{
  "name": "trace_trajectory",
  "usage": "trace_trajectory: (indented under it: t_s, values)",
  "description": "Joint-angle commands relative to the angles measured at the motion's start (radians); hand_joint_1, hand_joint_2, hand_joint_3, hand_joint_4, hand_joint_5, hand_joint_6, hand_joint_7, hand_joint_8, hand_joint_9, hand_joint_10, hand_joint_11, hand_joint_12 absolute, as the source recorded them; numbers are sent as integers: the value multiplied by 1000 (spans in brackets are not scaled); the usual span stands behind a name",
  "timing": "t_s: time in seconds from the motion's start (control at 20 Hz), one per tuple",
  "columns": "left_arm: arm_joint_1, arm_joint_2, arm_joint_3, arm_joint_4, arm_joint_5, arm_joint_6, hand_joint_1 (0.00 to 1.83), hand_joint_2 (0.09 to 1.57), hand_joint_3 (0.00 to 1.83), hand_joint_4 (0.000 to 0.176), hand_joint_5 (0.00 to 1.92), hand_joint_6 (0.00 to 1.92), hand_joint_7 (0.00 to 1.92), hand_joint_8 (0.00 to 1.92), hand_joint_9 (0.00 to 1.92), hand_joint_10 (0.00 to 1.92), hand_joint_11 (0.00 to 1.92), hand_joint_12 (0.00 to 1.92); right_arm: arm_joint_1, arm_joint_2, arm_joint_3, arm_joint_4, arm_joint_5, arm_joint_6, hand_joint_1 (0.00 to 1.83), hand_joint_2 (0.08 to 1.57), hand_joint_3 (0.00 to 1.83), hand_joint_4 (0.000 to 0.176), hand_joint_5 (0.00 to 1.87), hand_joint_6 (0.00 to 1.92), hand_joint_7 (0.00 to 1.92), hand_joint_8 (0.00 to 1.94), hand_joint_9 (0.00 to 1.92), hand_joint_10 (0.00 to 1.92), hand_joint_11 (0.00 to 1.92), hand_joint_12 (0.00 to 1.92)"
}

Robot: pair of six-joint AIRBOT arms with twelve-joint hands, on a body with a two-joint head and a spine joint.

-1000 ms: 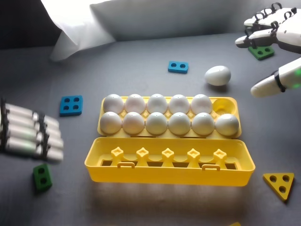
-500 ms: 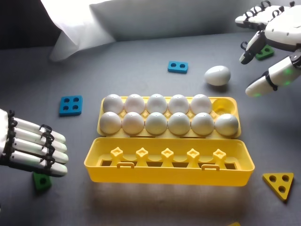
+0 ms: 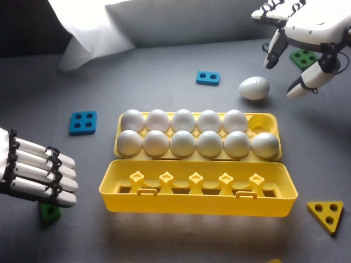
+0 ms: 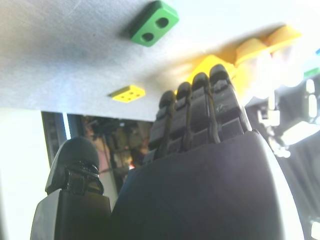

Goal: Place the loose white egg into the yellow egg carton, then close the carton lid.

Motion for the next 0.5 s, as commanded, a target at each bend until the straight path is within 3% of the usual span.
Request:
trace_trajectory:
  t_s: [0.0,0.25,0.45]
  values:
    - [-3,8,5,-58,-52,1,0,1257,0,0,0,0,0,0,0,0,0,0,13,12,11,29,92,3,999,739,11,176,985,16,12,4,0,0,0,0]
    - [-4,10,-5,-52,-52,-6,0,1262,0,0,0,0,0,0,0,0,0,0,50,1,11,33,80,11,1010,753,1,176,1091,22,72,6,0,0,0,0]
    - [-8,13,-12,-45,-52,-6,0,1267,1,0,3,1,0,0,0,0,0,0,72,0,11,41,69,28,997,778,8,176,1076,9,74,3,0,0,0,0]
